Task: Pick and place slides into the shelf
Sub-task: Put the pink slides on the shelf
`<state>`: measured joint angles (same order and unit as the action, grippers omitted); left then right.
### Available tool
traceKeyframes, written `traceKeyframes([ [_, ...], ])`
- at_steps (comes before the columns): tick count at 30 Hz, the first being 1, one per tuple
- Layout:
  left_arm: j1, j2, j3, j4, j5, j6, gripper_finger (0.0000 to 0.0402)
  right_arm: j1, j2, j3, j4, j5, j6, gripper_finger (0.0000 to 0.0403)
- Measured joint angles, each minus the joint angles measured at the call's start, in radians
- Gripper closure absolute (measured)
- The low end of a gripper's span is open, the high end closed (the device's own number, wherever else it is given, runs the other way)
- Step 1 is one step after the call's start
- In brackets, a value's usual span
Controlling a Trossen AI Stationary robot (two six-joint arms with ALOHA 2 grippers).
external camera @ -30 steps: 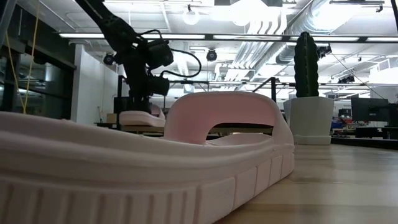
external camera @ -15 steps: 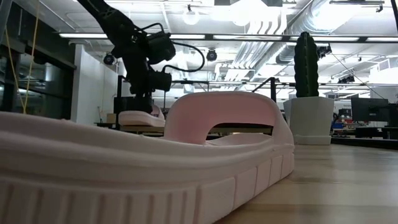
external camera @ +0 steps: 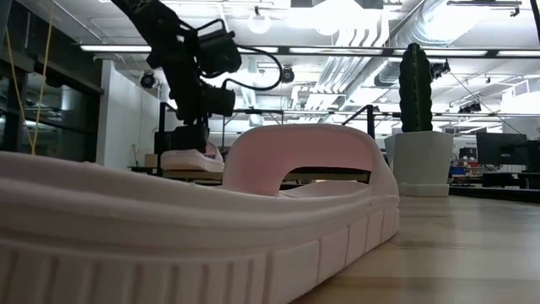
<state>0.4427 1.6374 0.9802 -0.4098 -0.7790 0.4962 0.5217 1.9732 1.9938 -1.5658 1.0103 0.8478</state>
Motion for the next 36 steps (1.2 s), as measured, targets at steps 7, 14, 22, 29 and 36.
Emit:
traceKeyframes([
  [7,-0.070,-0.034,0.000,-0.088,0.000,-0.074,0.0190,0.000,0.000,0.000,-0.001,0.002,-0.003,0.0257],
  [14,-0.167,-0.050,0.000,-0.191,0.000,-0.187,0.0190,-0.009,0.000,0.000,0.000,0.002,-0.003,0.0257],
  [22,-0.318,-0.050,0.000,-0.298,-0.004,-0.338,0.0190,-0.025,0.000,0.000,-0.001,-0.009,0.000,0.0257],
  [29,-0.491,-0.050,0.000,-0.372,-0.032,-0.489,0.0190,-0.025,0.000,0.000,-0.001,-0.012,-0.018,0.0257],
  [36,-0.683,-0.050,0.001,-0.379,-0.085,-0.598,0.0190,-0.025,0.000,0.000,-0.001,-0.012,-0.018,0.0257],
])
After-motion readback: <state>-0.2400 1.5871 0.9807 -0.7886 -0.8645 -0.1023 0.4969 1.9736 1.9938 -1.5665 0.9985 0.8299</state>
